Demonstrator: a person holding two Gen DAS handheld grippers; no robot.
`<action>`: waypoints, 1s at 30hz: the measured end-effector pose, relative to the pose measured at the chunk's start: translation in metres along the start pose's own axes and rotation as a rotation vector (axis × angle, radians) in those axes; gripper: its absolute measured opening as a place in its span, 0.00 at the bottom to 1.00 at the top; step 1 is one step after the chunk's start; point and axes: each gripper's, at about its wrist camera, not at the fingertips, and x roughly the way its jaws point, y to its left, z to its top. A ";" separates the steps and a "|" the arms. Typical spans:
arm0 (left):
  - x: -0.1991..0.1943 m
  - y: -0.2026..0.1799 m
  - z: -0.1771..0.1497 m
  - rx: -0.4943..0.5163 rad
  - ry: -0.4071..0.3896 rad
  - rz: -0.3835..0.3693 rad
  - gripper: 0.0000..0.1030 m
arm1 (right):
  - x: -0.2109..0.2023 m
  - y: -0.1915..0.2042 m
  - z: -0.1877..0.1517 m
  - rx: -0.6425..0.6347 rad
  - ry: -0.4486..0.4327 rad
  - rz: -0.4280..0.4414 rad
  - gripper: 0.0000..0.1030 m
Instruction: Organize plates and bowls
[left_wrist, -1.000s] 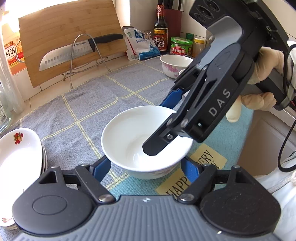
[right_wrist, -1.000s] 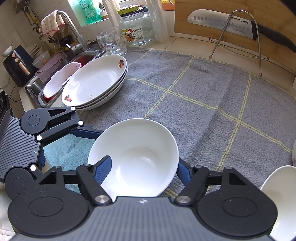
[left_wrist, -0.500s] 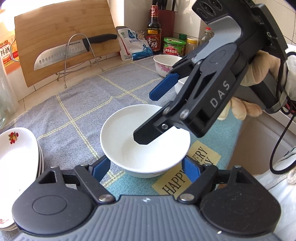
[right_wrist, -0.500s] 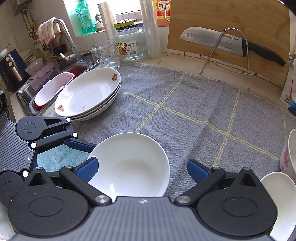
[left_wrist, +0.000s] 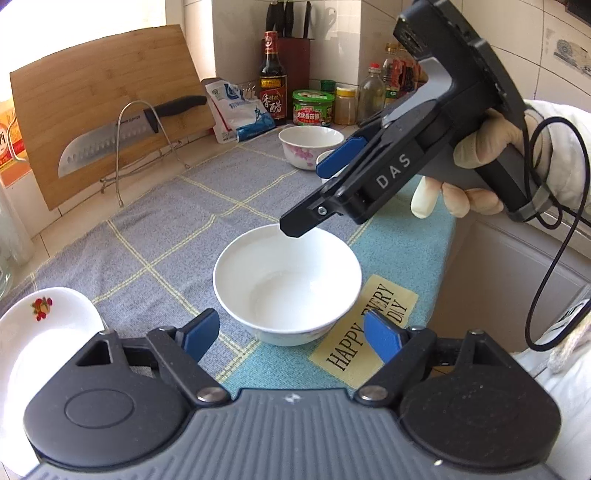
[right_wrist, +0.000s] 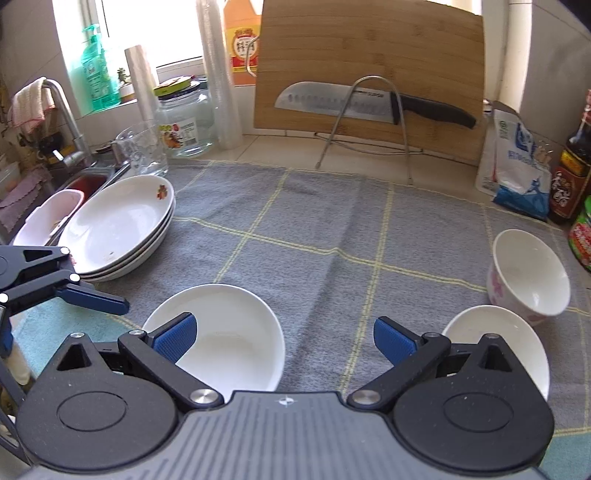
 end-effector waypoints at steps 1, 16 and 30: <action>-0.002 -0.001 0.003 0.006 -0.009 -0.006 0.83 | -0.003 -0.004 -0.001 0.016 -0.006 -0.006 1.00; 0.043 -0.060 0.075 -0.035 -0.107 0.056 0.87 | -0.035 -0.092 -0.016 -0.071 0.002 -0.099 1.00; 0.138 -0.116 0.097 -0.074 -0.056 0.204 0.87 | -0.028 -0.166 -0.033 -0.063 0.040 0.056 1.00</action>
